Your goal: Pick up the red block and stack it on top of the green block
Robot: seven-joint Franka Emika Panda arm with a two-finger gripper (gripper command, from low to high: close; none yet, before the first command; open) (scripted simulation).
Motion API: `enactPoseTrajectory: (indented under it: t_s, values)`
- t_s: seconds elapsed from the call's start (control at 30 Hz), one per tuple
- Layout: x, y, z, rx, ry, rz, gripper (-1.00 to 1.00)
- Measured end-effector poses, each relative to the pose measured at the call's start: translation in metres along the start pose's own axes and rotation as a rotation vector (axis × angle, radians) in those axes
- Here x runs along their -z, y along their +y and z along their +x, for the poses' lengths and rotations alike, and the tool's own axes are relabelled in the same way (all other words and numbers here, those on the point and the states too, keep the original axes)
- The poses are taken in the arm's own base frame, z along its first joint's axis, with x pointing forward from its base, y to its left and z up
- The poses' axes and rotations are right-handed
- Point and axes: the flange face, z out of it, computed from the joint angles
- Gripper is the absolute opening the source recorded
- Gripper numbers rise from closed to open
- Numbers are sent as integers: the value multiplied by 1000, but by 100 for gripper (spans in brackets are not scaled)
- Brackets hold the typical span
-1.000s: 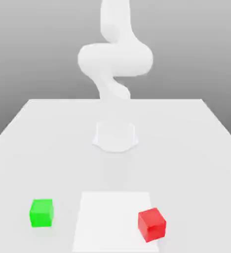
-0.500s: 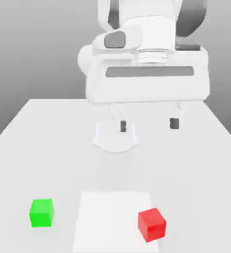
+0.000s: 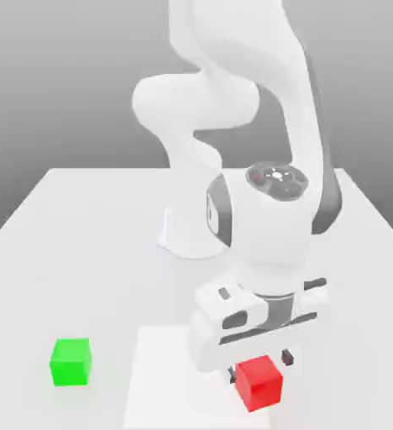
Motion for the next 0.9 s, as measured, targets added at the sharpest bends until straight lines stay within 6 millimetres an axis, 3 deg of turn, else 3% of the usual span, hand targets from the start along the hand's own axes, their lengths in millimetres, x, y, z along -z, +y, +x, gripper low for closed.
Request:
enactPoseTrajectory:
  t_s: [0.2, 0.37, 0.43, 0.53, 0.6, 0.67, 0.7, 0.83, 0.87, 0.9]
  values:
    - [-1, 0, 0, 0, 0, -1, -100]
    - [52, 1, 0, -2, 0, -1, -100]
    - [64, 37, 21, -95, 3, -6, -100]
    - [76, 110, 49, -272, 5, -10, -100]
    - [83, 178, 65, -432, 5, -10, -100]
    - [92, 261, 70, -626, 2, -5, -100]
    - [90, 280, 69, -672, 1, -2, -100]
    - [50, 279, 69, -671, 0, 1, -100]
    - [39, 279, 69, -672, 0, 0, 100]
    - [39, 279, 69, -672, 0, 0, 100]
